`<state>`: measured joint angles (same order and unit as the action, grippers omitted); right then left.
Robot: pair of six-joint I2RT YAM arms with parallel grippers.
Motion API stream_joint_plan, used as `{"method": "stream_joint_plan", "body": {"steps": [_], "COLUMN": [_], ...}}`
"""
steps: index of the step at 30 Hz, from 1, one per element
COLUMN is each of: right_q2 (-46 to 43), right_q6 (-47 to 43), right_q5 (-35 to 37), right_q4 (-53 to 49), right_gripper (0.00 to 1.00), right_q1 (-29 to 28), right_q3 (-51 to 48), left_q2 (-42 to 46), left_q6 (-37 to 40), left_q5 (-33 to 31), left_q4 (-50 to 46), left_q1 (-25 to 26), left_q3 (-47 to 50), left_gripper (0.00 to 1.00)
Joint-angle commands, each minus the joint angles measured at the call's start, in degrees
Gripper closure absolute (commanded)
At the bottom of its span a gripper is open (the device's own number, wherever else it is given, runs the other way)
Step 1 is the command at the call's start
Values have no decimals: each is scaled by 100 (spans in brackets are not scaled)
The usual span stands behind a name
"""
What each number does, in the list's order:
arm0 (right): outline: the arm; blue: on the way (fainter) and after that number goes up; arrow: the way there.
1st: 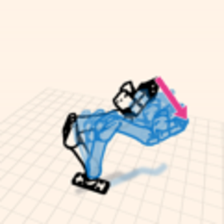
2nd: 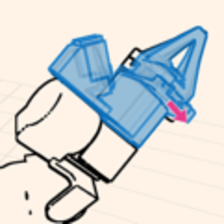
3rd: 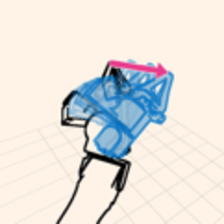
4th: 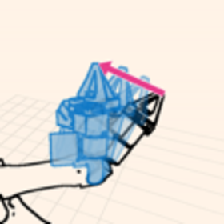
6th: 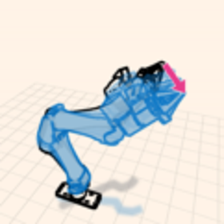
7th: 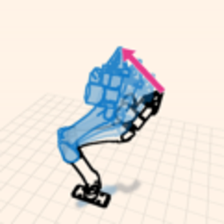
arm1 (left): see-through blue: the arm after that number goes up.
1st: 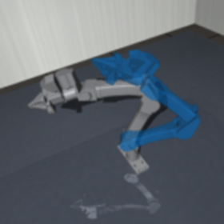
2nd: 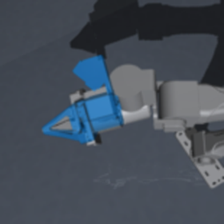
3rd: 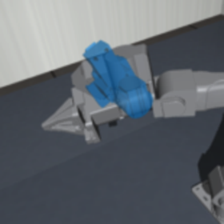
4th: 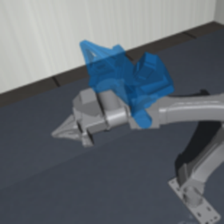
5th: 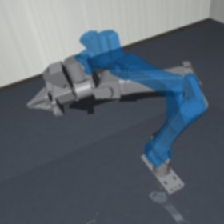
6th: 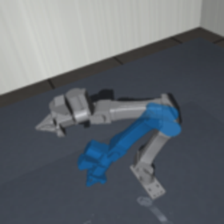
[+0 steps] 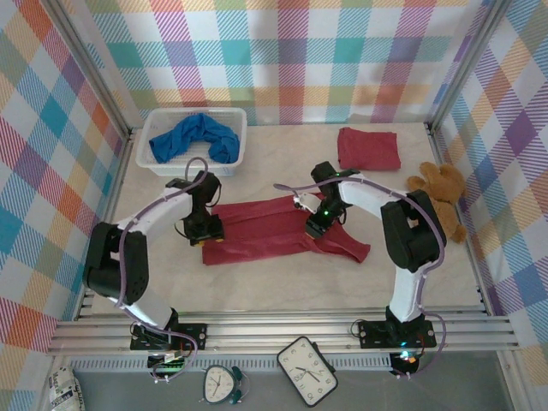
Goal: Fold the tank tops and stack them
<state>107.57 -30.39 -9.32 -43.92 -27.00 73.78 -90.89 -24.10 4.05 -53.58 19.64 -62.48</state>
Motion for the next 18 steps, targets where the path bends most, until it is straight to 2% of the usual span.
{"method": "stream_joint_plan", "body": {"steps": [1,8,12,18], "right_q2": [-555,-1815,-2483,-2968], "right_q6": [-15,-93,-144,-291], "right_q5": [164,320,530,908], "right_q4": [187,540,563,508], "right_gripper": [54,44,43,43], "right_q1": [20,-5,-158,-651], "right_q3": [-256,-1323,-1912,-2561], "left_q2": [97,-456,-658,-803], "left_q6": [-417,-89,188,536], "left_q5": [474,252,-13,-449], "left_q4": [370,636,536,288], "left_q1": [271,120,-169,-590], "left_q3": [347,708,706,699], "left_gripper": [51,57,63,64]}}
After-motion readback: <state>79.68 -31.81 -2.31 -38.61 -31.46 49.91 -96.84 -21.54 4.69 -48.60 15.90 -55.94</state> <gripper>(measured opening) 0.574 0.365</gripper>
